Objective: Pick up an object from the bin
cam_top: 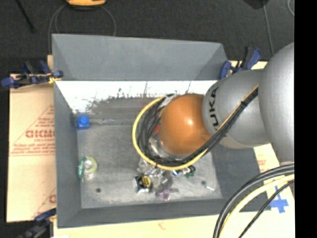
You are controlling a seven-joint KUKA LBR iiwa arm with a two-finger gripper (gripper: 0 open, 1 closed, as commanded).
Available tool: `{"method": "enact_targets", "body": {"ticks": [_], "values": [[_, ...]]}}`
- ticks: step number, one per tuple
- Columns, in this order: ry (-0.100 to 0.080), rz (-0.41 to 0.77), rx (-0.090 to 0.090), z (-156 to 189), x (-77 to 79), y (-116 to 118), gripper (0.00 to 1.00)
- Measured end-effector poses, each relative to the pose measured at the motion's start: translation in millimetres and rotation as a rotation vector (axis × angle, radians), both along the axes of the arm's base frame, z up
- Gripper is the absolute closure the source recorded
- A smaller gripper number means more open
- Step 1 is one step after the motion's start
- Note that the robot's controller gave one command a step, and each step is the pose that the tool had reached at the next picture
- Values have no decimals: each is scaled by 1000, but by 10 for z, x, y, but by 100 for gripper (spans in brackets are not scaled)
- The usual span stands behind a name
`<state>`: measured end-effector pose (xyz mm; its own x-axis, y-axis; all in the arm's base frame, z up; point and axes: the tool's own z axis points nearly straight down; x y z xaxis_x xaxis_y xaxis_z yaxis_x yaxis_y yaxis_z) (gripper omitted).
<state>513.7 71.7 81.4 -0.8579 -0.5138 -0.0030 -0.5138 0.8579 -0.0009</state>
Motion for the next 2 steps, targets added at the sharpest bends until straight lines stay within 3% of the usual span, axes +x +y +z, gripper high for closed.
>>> {"method": "enact_targets", "body": {"ticks": [1,2], "values": [[-3,20,2,306,-120,261,100],[4,40,2,214,-299,543,100]]}}
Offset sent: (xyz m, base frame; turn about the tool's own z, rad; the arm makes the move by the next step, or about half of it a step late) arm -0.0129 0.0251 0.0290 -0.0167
